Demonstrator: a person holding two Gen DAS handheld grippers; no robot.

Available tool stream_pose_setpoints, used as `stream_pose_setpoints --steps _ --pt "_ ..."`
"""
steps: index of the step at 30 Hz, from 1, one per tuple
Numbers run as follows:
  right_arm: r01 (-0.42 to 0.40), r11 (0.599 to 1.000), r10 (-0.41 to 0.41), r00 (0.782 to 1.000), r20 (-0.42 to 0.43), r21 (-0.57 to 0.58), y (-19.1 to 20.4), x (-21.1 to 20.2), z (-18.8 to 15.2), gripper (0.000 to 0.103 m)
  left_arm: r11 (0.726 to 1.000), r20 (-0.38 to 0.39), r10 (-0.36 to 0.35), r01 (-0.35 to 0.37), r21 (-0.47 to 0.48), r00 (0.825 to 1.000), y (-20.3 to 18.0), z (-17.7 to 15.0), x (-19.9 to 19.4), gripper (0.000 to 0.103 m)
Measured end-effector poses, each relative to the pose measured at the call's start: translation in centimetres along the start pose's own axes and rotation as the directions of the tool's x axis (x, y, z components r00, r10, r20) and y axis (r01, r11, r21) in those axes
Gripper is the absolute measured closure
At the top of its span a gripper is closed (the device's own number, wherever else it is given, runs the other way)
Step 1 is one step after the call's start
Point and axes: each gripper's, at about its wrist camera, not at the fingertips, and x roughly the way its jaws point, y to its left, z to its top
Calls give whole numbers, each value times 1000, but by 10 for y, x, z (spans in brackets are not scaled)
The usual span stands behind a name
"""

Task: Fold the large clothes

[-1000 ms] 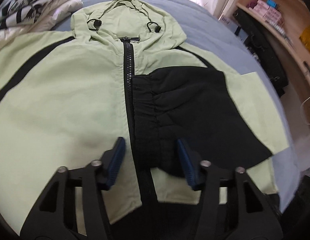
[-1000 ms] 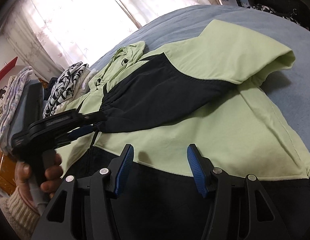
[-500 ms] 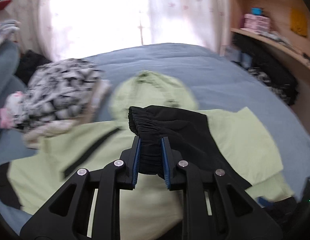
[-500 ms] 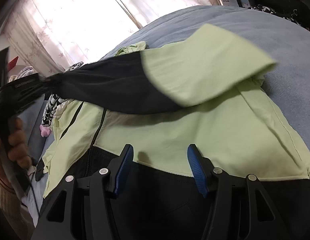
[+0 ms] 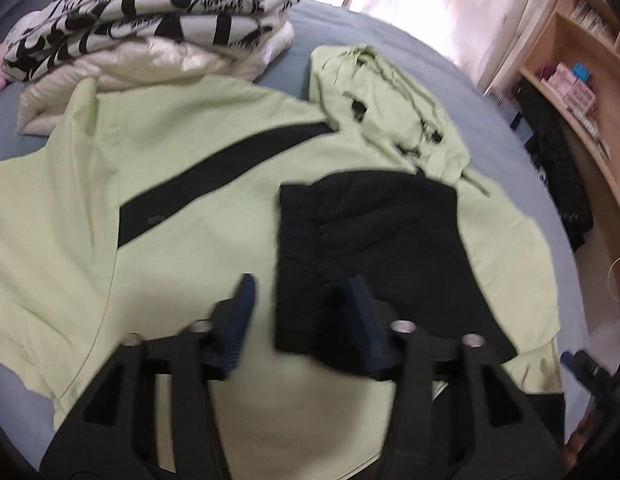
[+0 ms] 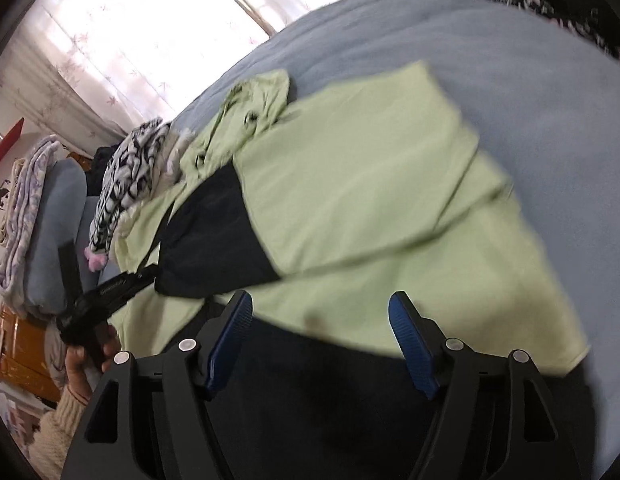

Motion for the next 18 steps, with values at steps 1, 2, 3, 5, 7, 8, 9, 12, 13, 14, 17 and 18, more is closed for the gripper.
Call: stream_pose_setpoints --steps 1,2,3,5,7,8,9,12,13,14,17,18 --pt "15 1000 -15 1000 20 -4 -3 -4 14 25 1000 10 8 -8 6 1000 -3 3 0 49" --pt "32 999 -32 999 42 -5 -7 -7 28 24 1000 9 17 -17 14 1000 -3 4 3 48" --pt "58 998 -58 996 64 -9 -12 -7 44 24 999 4 26 -26 20 1000 -4 5 8 48" --pt "94 996 -93 992 90 -9 -23 -1 75 23 998 -11 56 -55 24 998 -2 7 17 48" --pt "130 991 -132 987 88 26 -41 16 110 23 996 -33 88 -87 22 996 -3 11 27 49" --pt "141 989 -145 986 78 52 -50 28 128 23 996 -37 92 -91 18 995 -1 11 31 48" --pt "145 987 -150 986 68 74 -59 37 141 23 995 -45 98 -98 13 994 0 14 39 48" --pt "143 976 -151 988 36 162 -83 67 172 23 990 -70 138 -136 34 988 -4 20 54 48" --pt "128 971 -135 991 20 203 -91 78 179 23 988 -73 151 -149 42 986 -7 21 58 46" --pt "100 963 -104 995 3 249 -98 90 185 23 987 -76 158 -155 46 985 -6 21 60 44" --pt "103 953 -87 994 -68 285 -107 119 192 45 978 -99 205 -198 71 974 -18 28 71 56" --pt "110 957 -89 992 -90 269 -106 126 195 55 978 -93 202 -195 80 975 -22 30 72 71"
